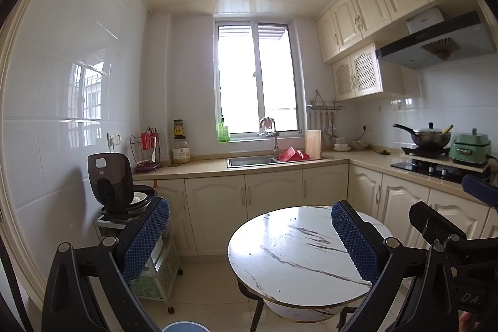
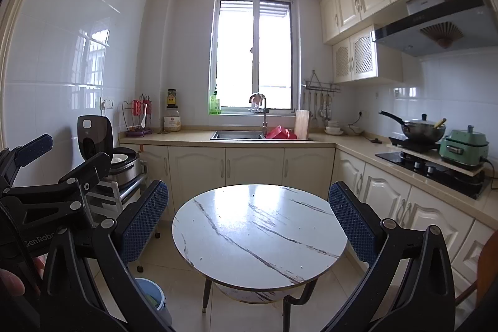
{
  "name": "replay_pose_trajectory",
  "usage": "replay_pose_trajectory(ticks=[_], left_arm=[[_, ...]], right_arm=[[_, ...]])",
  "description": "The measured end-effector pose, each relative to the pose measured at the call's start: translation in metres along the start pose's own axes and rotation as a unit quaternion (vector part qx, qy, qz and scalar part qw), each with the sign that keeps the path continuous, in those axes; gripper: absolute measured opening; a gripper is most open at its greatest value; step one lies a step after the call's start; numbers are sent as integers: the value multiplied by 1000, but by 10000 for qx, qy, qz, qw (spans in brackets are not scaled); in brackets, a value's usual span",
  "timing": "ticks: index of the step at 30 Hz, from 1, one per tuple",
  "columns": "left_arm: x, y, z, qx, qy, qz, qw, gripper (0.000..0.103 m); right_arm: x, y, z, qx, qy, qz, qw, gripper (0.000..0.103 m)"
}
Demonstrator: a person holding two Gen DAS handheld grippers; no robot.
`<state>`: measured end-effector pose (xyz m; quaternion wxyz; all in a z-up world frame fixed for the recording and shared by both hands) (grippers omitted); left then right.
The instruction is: Collect trash
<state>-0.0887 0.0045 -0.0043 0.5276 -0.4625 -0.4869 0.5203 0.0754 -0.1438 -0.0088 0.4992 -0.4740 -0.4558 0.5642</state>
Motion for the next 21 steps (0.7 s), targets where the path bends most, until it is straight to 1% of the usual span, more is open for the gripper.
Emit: replay_pose_trajectory(ticks=[21], left_arm=[[2, 0, 0, 48, 77, 9, 10000, 102]], right_arm=[[-4, 4, -4, 59, 8, -4, 10000, 103]])
Point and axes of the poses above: each gripper's, at about its wrist camera, not at the fingertips, and z roughly against the way its jaws point, x to its left, y to its underside, the point moved 8 cm from there along -z, roughly the way its jaws point, and after that the axes turned 2 degrees about y, right-handed, at the moved point
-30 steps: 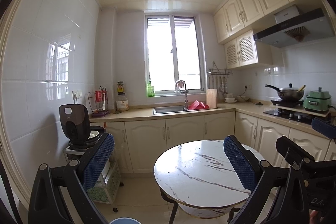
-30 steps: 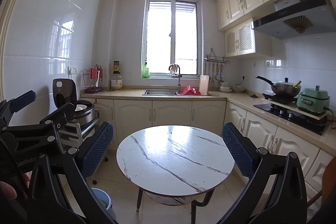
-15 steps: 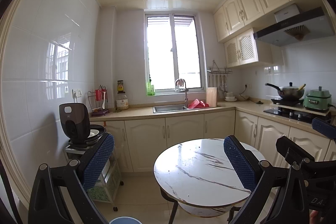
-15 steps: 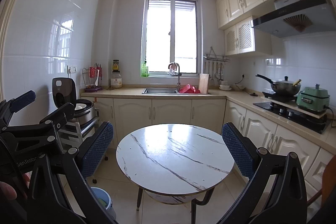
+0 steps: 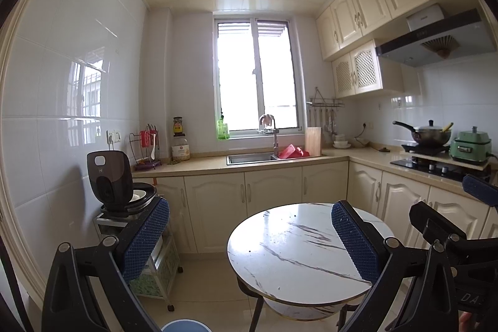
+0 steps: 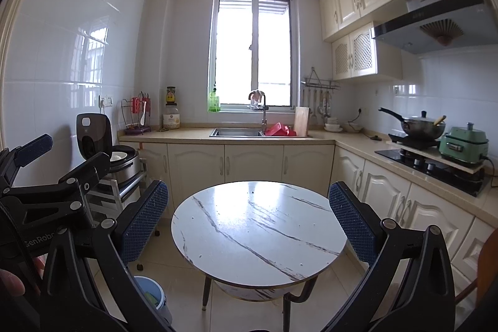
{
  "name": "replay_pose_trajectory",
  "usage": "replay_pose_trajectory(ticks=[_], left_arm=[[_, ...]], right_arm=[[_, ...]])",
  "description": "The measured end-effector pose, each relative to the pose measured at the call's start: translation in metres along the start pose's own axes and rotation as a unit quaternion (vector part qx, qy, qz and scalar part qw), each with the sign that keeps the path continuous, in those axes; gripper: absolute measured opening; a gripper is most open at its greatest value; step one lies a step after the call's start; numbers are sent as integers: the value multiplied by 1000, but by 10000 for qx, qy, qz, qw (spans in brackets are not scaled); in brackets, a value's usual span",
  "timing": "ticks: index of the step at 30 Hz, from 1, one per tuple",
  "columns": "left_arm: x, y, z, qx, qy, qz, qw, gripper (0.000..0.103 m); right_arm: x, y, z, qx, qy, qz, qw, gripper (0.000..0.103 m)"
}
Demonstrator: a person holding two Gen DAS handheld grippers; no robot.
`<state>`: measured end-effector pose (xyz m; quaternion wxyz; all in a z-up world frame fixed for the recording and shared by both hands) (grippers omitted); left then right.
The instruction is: Collect trash
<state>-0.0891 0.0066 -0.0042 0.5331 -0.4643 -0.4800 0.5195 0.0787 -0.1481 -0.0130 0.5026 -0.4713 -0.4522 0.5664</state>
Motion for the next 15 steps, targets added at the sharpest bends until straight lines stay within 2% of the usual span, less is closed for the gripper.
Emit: replay_pose_trajectory(ticks=[15], left_arm=[[3, -1, 0, 9, 5, -11, 10000, 102]], right_arm=[[1, 0, 0, 3, 1, 1, 10000, 103]])
Point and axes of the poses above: each gripper's, at about its wrist camera, not at the fingertips, and z roughly against the way its jaws point, x to its left, y to its underside, the point moved 8 cm from there along -z, roughly the way its jaws point, and after that the axes turned 2 degrees about y, right-handed, at the moved point
